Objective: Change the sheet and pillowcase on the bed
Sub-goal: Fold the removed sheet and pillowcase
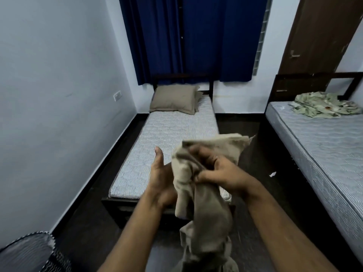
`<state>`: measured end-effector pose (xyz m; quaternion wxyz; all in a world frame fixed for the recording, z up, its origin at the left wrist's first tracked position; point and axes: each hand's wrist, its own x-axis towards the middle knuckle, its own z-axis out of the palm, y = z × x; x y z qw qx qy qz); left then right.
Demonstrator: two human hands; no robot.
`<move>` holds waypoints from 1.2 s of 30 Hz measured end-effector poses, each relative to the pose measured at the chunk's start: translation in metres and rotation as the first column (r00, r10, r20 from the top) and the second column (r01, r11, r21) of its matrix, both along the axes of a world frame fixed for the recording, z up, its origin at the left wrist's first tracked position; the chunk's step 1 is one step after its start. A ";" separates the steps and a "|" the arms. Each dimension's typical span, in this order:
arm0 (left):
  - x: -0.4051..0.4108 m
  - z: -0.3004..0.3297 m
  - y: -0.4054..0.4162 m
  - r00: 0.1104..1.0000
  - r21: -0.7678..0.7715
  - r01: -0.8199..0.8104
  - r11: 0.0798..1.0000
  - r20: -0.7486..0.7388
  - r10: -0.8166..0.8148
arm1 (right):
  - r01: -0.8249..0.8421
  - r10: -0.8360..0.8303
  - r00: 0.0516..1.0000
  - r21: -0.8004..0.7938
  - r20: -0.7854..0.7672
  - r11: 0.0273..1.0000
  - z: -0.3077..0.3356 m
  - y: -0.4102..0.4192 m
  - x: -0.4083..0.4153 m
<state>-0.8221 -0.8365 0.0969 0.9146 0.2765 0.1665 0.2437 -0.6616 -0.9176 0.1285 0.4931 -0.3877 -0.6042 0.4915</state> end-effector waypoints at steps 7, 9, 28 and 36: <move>0.015 0.036 0.006 0.960 0.210 -0.280 0.937 0.042 0.277 | -0.021 0.024 0.995 -0.036 0.100 0.999 -0.023 -0.011 0.014; 0.019 0.049 0.004 0.943 0.281 -0.331 0.901 0.058 0.328 | 0.157 -0.173 0.980 -0.166 -0.093 0.974 -0.029 -0.012 0.013; 0.031 0.055 -0.040 0.796 0.657 -0.237 0.716 -0.291 0.531 | 0.300 -0.374 0.675 -0.227 -0.636 0.927 0.011 0.000 -0.011; 0.015 0.074 -0.018 0.924 0.243 -0.362 0.900 -0.034 0.381 | 0.185 -0.304 0.797 -0.267 -0.523 0.946 -0.002 -0.010 -0.013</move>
